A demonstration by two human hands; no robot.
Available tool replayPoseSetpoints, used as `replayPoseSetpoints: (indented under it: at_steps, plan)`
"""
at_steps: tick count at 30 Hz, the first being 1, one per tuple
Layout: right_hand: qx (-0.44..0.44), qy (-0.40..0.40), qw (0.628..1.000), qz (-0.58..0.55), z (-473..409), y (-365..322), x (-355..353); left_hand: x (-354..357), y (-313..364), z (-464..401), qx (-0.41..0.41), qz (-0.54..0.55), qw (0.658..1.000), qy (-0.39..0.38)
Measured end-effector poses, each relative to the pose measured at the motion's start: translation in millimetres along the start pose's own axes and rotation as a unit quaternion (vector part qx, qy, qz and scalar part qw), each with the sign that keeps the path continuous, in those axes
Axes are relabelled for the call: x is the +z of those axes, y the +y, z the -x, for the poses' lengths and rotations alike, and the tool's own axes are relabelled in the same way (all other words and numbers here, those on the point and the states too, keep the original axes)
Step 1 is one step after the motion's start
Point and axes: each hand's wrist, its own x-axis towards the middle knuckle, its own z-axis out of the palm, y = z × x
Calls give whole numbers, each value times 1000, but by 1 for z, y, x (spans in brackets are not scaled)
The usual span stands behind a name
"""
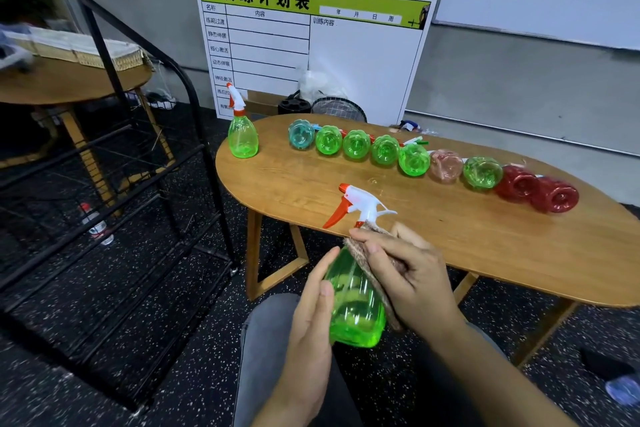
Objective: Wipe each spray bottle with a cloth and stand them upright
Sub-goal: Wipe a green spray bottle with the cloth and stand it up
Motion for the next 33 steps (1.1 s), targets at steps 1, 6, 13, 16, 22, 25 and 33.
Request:
replayPoseSetpoints:
  at_steps: [1, 6, 13, 16, 22, 25, 33]
  plan:
    - [2, -3, 1000, -6, 0, -1, 0, 1, 0, 0, 3, -2, 1000, -8]
    - [37, 76, 994, -63, -5, -2, -11, 14, -1, -9, 20, 32, 999, -33]
    - [56, 74, 994, -56, -14, -5, -18, 12, -10, -17, 5, 40, 997, -69]
    - [58, 22, 998, -22, -7, -6, -11, 8, -9, -14, -4, 46, 997, -62]
    - [-78, -32, 991, 102, 28, -9, 2, 1, -5, -15, -1, 28, 1000, -8]
    - [-222, -91, 957, 164, 46, -7, -3, 2, -1, -14, -6, 52, 999, -6]
    - [-121, -6, 980, 156, 8, -7, -8, 4, -9, -16, 18, 4, 1000, 5]
